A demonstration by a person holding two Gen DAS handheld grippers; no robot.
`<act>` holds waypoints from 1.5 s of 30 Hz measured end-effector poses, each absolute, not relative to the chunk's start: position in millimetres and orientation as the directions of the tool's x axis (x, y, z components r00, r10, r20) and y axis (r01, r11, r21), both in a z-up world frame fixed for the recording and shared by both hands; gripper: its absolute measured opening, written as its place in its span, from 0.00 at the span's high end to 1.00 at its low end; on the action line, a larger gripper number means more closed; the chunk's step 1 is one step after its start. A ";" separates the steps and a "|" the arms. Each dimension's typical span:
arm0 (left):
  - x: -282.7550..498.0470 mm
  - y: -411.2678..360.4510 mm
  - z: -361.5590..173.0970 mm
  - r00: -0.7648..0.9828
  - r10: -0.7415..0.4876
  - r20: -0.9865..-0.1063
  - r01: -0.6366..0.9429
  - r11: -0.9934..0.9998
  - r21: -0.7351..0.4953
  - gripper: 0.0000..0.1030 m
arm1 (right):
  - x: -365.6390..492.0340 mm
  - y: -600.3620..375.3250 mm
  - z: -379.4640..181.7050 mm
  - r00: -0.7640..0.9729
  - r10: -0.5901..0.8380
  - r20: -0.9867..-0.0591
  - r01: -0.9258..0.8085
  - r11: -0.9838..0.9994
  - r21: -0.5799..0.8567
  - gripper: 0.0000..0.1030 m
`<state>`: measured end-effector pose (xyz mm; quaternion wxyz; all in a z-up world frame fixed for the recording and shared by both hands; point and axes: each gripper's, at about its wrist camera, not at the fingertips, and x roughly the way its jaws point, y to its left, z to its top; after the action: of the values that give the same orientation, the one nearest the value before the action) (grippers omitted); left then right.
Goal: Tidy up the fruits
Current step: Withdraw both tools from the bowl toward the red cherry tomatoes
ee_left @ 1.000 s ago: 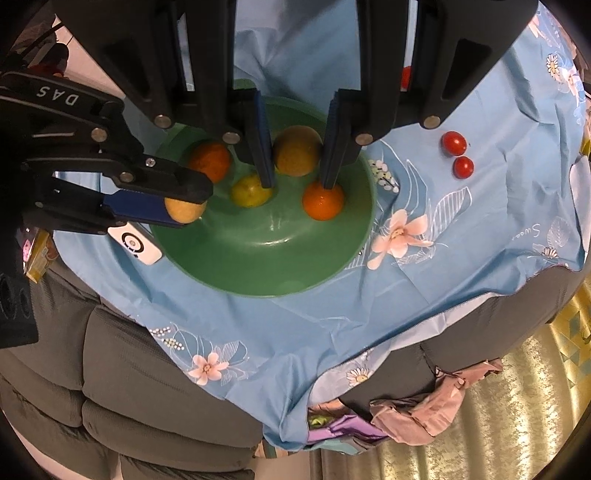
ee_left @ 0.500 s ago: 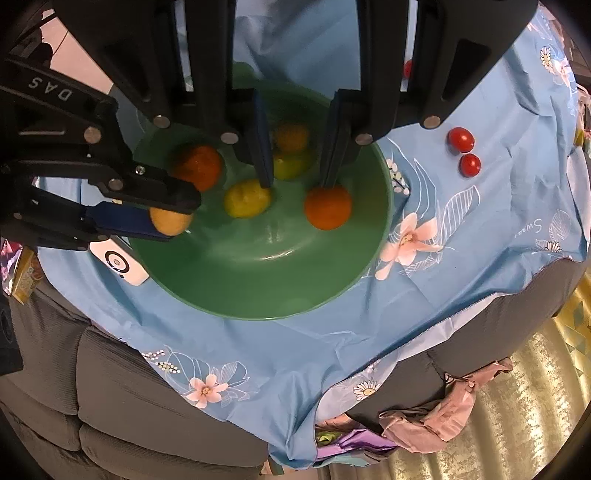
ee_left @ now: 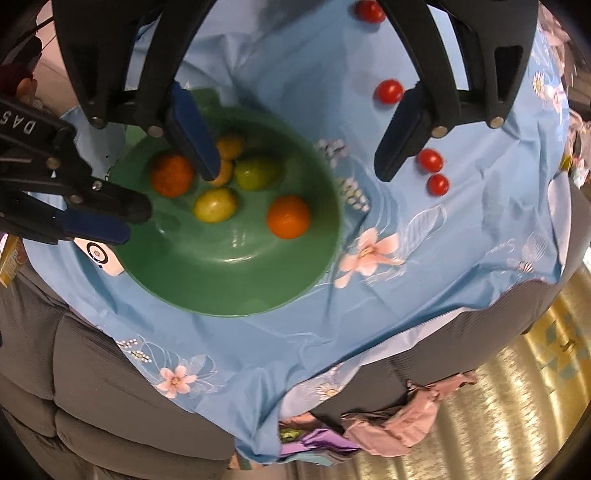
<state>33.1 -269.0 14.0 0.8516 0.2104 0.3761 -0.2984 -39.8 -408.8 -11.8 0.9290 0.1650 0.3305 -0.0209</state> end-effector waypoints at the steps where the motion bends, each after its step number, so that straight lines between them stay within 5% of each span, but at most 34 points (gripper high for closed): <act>1: 31.4 -264.0 15.1 0.542 -0.345 -0.766 0.659 0.740 0.133 0.10 | -42.1 -406.7 -10.0 0.782 0.076 -0.619 0.143 0.944 0.297 0.64; 19: -9.7 -112.6 46.5 0.577 -0.380 -0.723 0.425 0.895 -0.131 0.01 | -65.4 -319.8 9.0 0.760 0.202 -0.618 -0.044 0.965 0.260 0.48; 31: -41.3 -30.8 88.3 0.672 -0.524 -0.523 0.298 0.838 -0.456 0.01 | -81.2 -274.7 22.2 0.748 0.222 -0.626 -0.127 0.973 0.192 0.48; 39: -88.5 1.8 129.2 0.752 -0.622 -0.218 0.452 0.727 -0.517 0.00 | -98.2 -258.9 35.6 0.765 0.223 -0.604 -0.152 0.974 0.168 0.48; 45: -92.0 -8.4 118.6 0.690 -0.670 -0.275 0.472 0.704 -0.531 0.00 | -104.6 -252.3 38.5 0.772 0.232 -0.592 -0.167 0.972 0.163 0.48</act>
<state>-92.0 -8.4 118.6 0.8938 -0.2144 0.2305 -0.3194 -104.6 -252.3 38.5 0.9398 0.0504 0.3209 0.1062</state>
